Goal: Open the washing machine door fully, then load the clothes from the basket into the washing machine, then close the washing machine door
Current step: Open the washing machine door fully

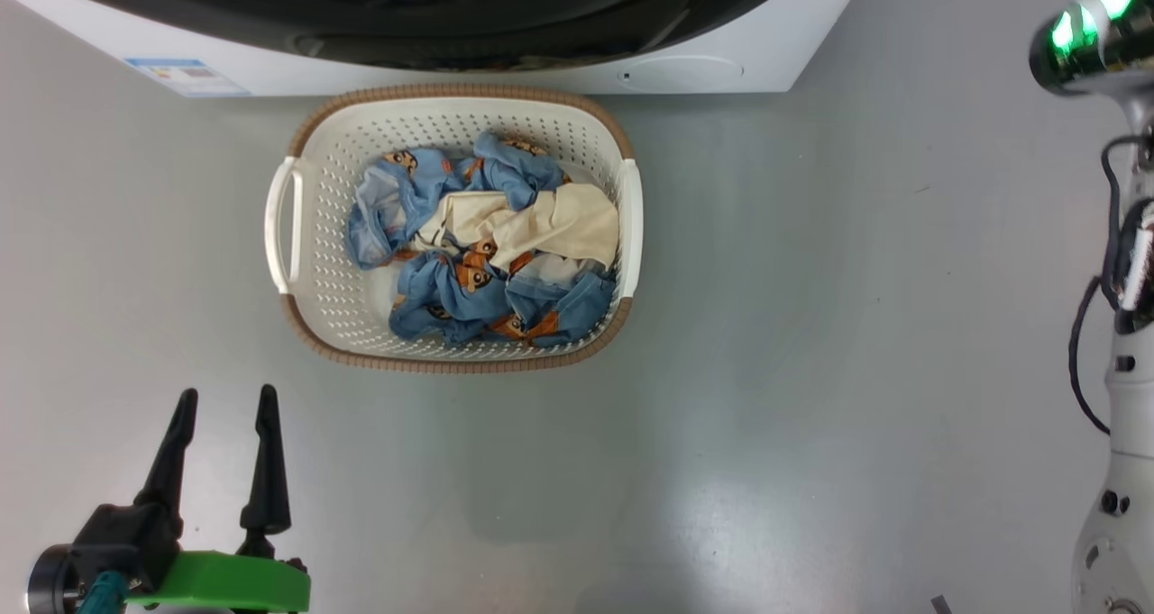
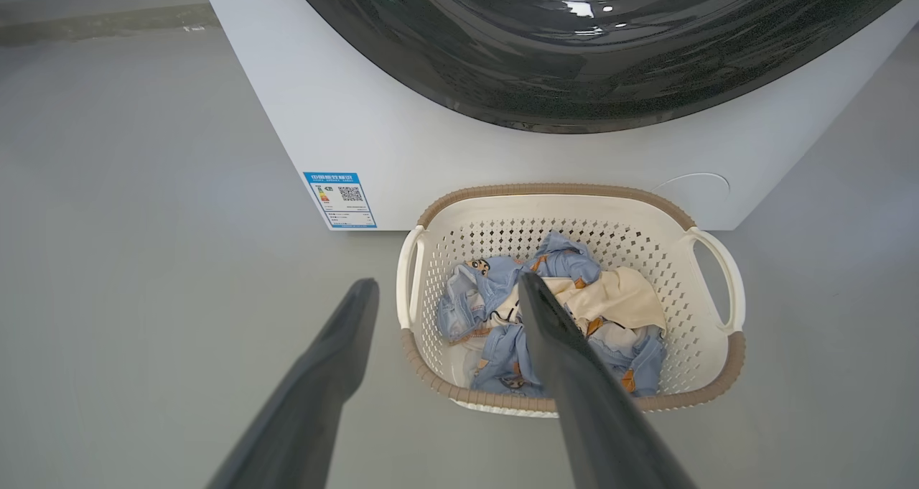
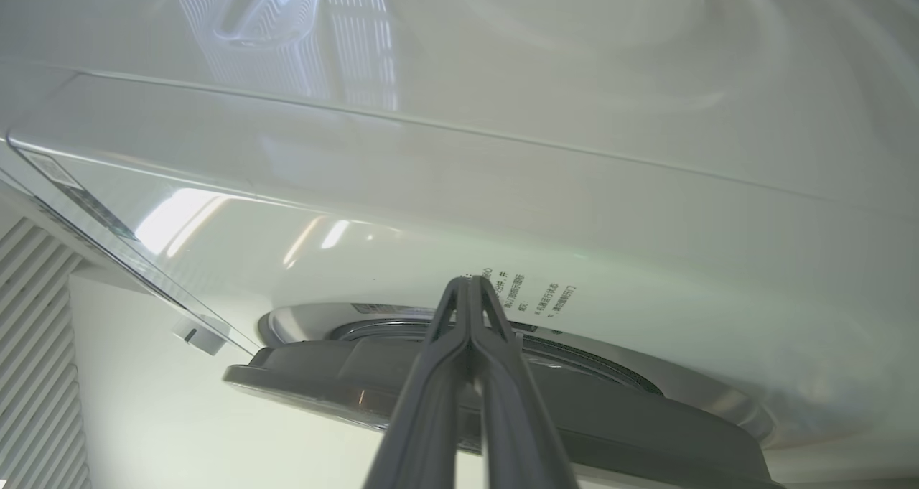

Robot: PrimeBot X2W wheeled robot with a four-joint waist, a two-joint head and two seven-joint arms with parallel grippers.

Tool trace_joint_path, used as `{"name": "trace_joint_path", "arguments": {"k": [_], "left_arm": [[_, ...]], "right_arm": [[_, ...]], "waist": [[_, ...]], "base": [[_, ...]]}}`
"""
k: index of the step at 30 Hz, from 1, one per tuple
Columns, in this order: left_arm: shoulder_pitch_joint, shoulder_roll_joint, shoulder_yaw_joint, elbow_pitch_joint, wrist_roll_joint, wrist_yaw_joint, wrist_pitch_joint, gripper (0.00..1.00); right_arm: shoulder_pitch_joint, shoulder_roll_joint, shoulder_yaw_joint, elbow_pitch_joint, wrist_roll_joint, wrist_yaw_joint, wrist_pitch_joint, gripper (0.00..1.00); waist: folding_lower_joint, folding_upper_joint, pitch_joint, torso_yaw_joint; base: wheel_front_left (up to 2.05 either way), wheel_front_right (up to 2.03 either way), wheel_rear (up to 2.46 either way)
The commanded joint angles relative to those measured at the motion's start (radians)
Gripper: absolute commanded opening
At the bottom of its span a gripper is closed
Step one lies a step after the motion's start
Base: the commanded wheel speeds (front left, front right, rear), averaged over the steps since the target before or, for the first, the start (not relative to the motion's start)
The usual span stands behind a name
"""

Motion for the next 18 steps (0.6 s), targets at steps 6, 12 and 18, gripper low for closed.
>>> {"name": "trace_joint_path", "arguments": {"k": [6, 12, 18], "left_arm": [[-0.014, 0.019, 0.031, -0.022, -0.015, -0.003, -0.009, 1.00], [-0.017, 0.018, 0.033, -0.020, -0.021, -0.003, -0.009, 1.00], [-0.019, 0.017, 0.032, -0.017, -0.035, -0.003, -0.009, 1.00]], "right_arm": [[-0.070, 0.023, 0.066, -0.029, -0.029, -0.001, 0.039, 0.00], [-0.096, 0.024, 0.095, -0.022, -0.038, -0.001, 0.057, 0.00], [-0.116, 0.029, 0.125, -0.018, -0.040, -0.001, 0.075, 0.00]], "waist": [[0.0000, -0.0001, 0.023, 0.017], [0.0000, -0.0001, 0.029, 0.033], [0.0000, -0.0001, 0.040, 0.050]], "base": [[0.00, 0.00, 0.00], [0.00, 0.00, 0.00], [0.00, 0.00, 0.00]]}}
